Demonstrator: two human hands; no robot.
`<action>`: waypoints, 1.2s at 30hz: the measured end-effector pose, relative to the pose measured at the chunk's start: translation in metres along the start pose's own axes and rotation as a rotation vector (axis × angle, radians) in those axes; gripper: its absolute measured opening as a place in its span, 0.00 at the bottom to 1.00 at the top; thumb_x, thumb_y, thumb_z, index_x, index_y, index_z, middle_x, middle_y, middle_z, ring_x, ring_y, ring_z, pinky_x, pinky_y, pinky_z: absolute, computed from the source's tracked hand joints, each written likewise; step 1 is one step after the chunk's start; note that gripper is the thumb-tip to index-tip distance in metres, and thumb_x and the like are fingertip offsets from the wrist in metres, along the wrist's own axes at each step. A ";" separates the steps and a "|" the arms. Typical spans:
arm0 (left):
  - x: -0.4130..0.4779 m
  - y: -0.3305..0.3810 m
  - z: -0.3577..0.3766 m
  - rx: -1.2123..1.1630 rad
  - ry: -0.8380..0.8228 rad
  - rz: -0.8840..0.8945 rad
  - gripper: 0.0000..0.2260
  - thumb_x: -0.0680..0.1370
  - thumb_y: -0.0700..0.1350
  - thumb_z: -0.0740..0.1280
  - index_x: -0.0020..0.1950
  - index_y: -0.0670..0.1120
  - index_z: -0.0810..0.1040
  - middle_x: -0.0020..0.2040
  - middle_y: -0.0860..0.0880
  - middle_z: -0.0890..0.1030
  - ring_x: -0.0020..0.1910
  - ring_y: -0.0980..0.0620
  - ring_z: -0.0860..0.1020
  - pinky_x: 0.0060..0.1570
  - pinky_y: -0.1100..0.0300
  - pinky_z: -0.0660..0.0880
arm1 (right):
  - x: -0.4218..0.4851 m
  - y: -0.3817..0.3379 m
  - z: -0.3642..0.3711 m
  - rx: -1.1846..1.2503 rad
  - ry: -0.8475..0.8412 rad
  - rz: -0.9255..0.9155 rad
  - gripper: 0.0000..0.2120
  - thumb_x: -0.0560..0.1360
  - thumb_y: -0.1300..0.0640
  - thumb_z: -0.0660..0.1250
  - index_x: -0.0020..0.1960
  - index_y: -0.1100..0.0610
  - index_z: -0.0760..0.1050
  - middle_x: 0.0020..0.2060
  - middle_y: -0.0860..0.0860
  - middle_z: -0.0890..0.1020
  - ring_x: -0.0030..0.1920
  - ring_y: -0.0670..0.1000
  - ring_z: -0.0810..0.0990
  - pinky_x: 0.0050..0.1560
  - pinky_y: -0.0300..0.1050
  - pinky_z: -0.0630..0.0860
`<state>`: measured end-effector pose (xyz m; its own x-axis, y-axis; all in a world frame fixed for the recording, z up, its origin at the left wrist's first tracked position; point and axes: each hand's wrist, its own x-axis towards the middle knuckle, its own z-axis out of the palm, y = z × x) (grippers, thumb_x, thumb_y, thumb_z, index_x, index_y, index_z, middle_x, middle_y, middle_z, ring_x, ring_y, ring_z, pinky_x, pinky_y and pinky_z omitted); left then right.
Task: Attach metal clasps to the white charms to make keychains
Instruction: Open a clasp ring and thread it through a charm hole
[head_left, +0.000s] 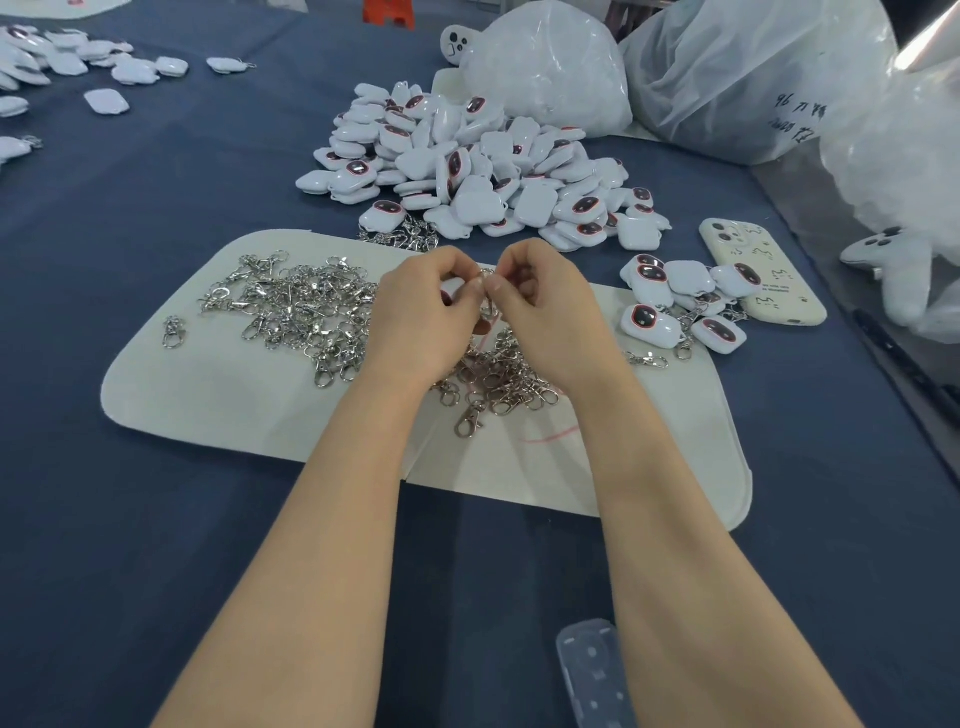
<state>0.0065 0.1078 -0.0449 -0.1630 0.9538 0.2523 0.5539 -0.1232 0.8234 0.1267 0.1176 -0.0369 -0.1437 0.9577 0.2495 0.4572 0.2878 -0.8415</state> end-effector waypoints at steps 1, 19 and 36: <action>0.000 -0.001 -0.001 -0.018 0.000 -0.004 0.04 0.77 0.43 0.66 0.42 0.51 0.76 0.35 0.57 0.79 0.26 0.66 0.76 0.30 0.70 0.71 | 0.000 0.000 0.000 -0.015 -0.005 -0.013 0.04 0.77 0.63 0.63 0.46 0.57 0.70 0.34 0.45 0.73 0.34 0.43 0.70 0.38 0.33 0.68; -0.002 0.004 0.000 -0.113 0.037 0.042 0.04 0.77 0.41 0.67 0.43 0.48 0.78 0.32 0.59 0.76 0.22 0.67 0.74 0.24 0.74 0.66 | -0.002 0.001 0.013 -0.094 0.166 -0.113 0.04 0.78 0.64 0.61 0.46 0.57 0.67 0.43 0.52 0.76 0.47 0.53 0.75 0.45 0.41 0.68; -0.001 0.010 -0.009 -0.458 -0.116 -0.204 0.09 0.77 0.38 0.60 0.46 0.51 0.78 0.48 0.49 0.78 0.35 0.54 0.82 0.28 0.65 0.75 | -0.002 0.002 0.010 -0.084 0.208 -0.118 0.01 0.77 0.65 0.60 0.49 0.62 0.70 0.42 0.52 0.76 0.45 0.53 0.74 0.46 0.44 0.70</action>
<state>0.0053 0.1027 -0.0324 -0.1246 0.9918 0.0270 0.1018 -0.0143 0.9947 0.1189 0.1164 -0.0437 -0.0209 0.8957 0.4441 0.5201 0.3891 -0.7603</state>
